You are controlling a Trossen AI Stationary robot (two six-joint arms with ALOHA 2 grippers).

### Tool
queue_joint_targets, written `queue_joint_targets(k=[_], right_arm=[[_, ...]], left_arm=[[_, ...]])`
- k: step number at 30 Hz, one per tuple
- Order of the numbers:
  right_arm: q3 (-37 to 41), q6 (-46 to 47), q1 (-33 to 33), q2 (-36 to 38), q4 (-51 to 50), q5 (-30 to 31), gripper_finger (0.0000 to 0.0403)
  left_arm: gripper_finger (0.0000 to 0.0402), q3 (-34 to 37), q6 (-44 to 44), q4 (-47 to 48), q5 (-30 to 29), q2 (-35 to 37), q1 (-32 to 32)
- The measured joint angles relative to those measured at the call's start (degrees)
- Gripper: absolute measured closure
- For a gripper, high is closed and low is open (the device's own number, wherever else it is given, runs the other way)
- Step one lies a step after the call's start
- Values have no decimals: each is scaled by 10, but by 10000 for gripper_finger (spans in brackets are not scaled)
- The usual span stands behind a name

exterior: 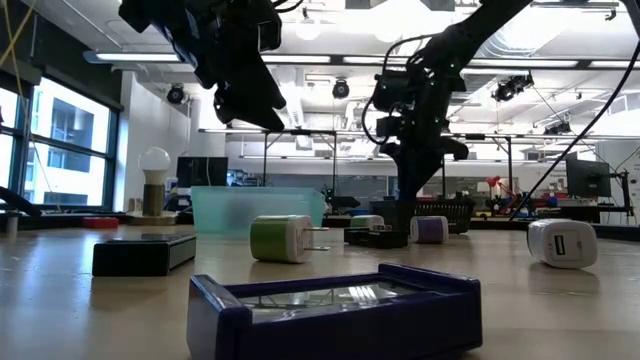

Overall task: Pick & Place Office items
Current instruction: Put the blue digital clock into the black bin

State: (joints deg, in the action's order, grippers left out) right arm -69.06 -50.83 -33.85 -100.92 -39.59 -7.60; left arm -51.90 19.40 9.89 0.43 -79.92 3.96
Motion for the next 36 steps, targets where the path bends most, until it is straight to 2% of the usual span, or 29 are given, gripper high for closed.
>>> queue_joint_targets(k=[7, 36], right_arm=[[0, 1, 0, 0, 0, 12, 310], [0, 13, 5, 1, 19, 15, 307]], left_arm=[[182, 0, 0, 0, -3, 0, 13], [182, 0, -16, 0, -5, 0, 18]])
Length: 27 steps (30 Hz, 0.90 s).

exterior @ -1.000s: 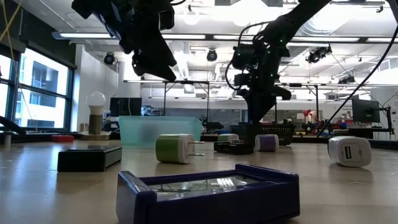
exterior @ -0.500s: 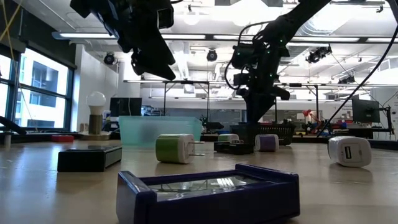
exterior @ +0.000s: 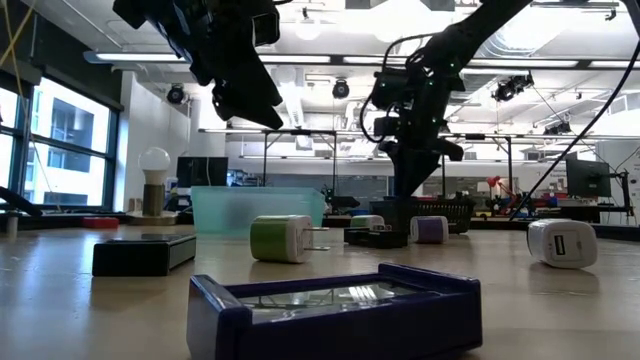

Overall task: Pick & Place Office items
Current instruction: Put the blue digital clock into the black bin, then put the pink charger adapter into the green bin

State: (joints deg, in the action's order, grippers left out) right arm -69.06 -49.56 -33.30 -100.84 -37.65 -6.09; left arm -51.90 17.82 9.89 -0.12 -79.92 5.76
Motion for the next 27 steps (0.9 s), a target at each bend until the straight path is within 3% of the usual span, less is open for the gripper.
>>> queue_joint_targets(k=[18, 23, 27], right_arm=[[0, 6, 25, 81, 10, 33, 307], [0, 83, 49, 127, 8, 32, 307], [0, 252, 81, 164, 3, 32, 307]], left_arm=[[182, 0, 2, 0, 0, 0, 0], [182, 0, 2, 6, 0, 0, 0], [182, 0, 4, 17, -2, 0, 0]])
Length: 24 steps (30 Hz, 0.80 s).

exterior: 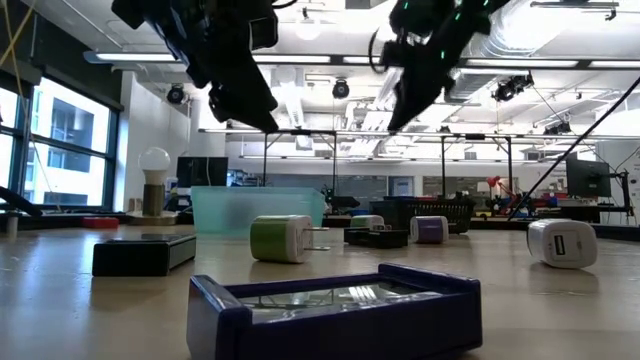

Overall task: Pick & Place Office items
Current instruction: Put the pink charger adapter into the green bin

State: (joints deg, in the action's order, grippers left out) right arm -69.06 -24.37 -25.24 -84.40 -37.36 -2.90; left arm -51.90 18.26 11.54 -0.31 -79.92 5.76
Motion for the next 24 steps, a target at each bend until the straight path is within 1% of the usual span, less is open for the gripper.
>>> queue_joint_targets(k=[3, 5, 7, 11, 16, 20, 22, 24], right_arm=[[0, 117, 27, 31, -31, -3, 307], [0, 173, 51, 44, -55, -6, 307], [0, 223, 71, 57, -94, -24, 307], [0, 275, 119, 66, -153, -83, 307], [0, 358, 177, 65, -246, -127, 307], [0, 462, 227, 65, -304, -120, 307], [0, 496, 251, 65, -322, -114, 307], [0, 519, 275, 65, -343, -87, 307]], left_arm=[[182, 0, 34, 4, -28, 0, 0], [182, 0, 40, 8, -32, 0, 1], [182, 0, 40, 12, -33, 0, 5], [182, 0, 39, 24, -32, 0, 18], [182, 0, 37, 24, -33, 0, 33], [182, 0, 36, 24, -33, 0, 44], [182, 0, 36, 26, -33, 0, 50], [182, 0, 29, 28, -33, 0, 56]])
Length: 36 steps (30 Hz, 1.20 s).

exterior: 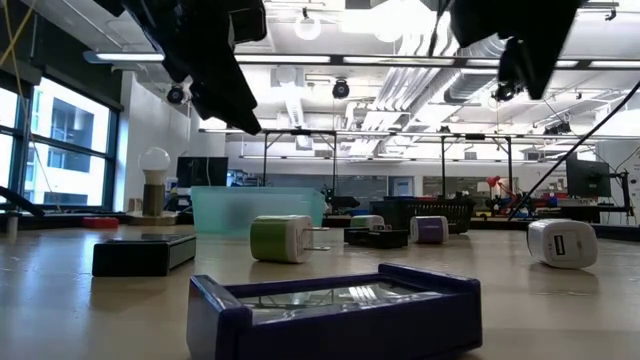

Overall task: Pick & Place Office items
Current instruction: Put the pink charger adapter into the green bin

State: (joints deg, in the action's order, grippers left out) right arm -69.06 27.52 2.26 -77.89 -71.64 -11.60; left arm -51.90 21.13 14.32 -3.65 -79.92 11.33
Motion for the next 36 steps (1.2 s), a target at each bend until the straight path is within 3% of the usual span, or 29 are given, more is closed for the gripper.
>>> queue_joint_targets(k=[6, 14, 24, 29, 36], right_arm=[[0, 86, 71, 0, -11, 115, 307], [0, 108, 161, 0, 30, 143, 307], [0, 121, 196, -1, 50, 195, 300], [0, 120, 195, -1, 50, 211, 260], [0, 121, 195, -1, 50, 227, 165]], left_arm=[[182, 0, -33, 0, 0, 0, 6], [182, 0, -38, 2, -1, 0, 6], [182, 0, -39, 2, -12, 0, -12], [182, 0, -37, 2, -12, 0, -14], [182, 0, -37, 2, -12, 0, -14]])
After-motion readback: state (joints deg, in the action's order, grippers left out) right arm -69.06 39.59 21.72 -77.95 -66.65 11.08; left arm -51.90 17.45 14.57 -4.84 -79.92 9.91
